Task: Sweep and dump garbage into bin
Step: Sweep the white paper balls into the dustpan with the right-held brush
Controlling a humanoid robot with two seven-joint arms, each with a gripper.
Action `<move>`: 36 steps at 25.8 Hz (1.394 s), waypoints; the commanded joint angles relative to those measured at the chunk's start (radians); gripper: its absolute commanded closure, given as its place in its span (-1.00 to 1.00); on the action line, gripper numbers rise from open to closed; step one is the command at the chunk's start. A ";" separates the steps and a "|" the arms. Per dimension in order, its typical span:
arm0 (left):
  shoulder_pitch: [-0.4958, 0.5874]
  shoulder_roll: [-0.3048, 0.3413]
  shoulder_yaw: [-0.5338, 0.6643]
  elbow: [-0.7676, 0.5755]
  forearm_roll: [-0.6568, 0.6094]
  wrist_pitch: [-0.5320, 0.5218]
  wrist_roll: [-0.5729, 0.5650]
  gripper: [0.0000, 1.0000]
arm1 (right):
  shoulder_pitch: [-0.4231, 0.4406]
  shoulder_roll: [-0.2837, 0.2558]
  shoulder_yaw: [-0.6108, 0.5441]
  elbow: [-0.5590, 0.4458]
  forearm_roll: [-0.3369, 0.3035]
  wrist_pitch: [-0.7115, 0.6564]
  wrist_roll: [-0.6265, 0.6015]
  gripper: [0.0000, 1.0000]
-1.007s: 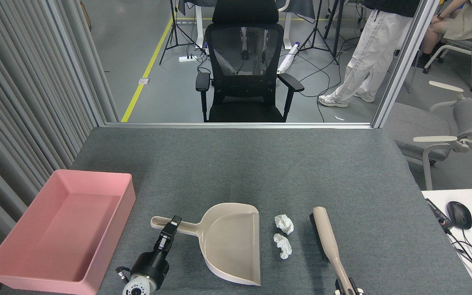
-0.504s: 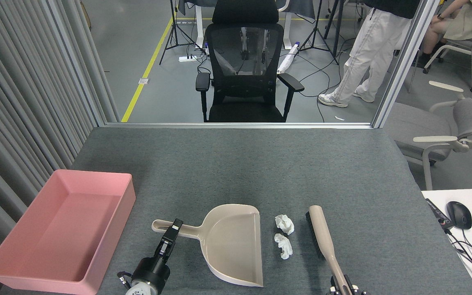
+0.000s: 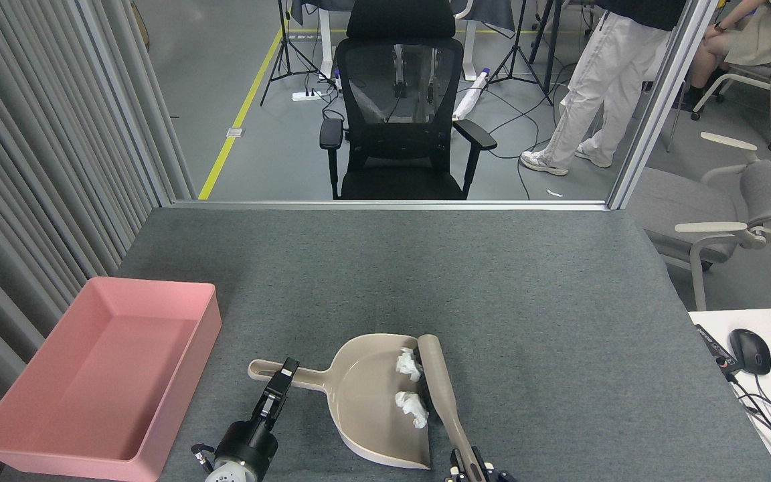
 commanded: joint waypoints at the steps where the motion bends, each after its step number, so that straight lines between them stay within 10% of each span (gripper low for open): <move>1: 0.000 0.001 0.000 -0.004 0.001 0.000 0.001 0.73 | -0.021 0.054 0.085 -0.010 -0.004 0.014 -0.030 1.00; 8: 0.000 0.001 0.004 -0.002 0.005 0.003 0.001 0.72 | 0.013 0.015 0.077 -0.105 -0.014 0.043 -0.062 1.00; 23: -0.003 -0.002 0.000 -0.077 0.144 0.080 -0.056 0.81 | 0.105 -0.029 -0.377 -0.081 -0.022 -0.179 -0.068 1.00; 36: -0.015 0.001 0.010 -0.240 0.176 0.247 -0.079 0.80 | 0.125 -0.035 -0.383 -0.078 -0.016 -0.190 -0.068 1.00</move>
